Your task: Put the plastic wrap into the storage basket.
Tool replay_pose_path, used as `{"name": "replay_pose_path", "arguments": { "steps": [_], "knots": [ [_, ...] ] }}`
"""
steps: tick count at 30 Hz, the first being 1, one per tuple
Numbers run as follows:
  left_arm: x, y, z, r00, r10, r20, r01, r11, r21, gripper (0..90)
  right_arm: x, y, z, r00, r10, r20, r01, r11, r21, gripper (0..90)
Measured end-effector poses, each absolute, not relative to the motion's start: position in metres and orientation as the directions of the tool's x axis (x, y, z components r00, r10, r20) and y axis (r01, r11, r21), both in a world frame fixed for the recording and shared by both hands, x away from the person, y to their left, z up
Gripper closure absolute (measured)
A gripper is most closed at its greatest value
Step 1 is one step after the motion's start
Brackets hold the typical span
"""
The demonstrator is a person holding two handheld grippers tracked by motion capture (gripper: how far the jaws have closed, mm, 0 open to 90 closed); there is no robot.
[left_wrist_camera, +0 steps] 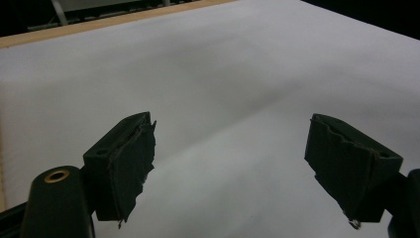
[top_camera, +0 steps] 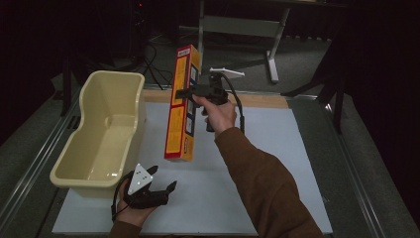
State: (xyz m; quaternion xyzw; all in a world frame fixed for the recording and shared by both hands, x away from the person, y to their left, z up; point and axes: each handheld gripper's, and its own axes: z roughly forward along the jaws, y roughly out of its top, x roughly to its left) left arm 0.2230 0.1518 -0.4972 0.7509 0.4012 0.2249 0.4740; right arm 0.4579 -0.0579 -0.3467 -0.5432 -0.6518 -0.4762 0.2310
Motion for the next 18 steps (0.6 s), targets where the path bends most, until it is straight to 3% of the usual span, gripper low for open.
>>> {"name": "replay_pose_path", "arguments": {
  "steps": [18],
  "knots": [
    [0.221,0.143,-0.499,0.600,0.799,-0.030,0.382,-0.254,0.889,19.2,0.474,0.013,-0.349,-0.344,0.484,0.804,0.922,0.014,0.386,39.0]
  ]
}}
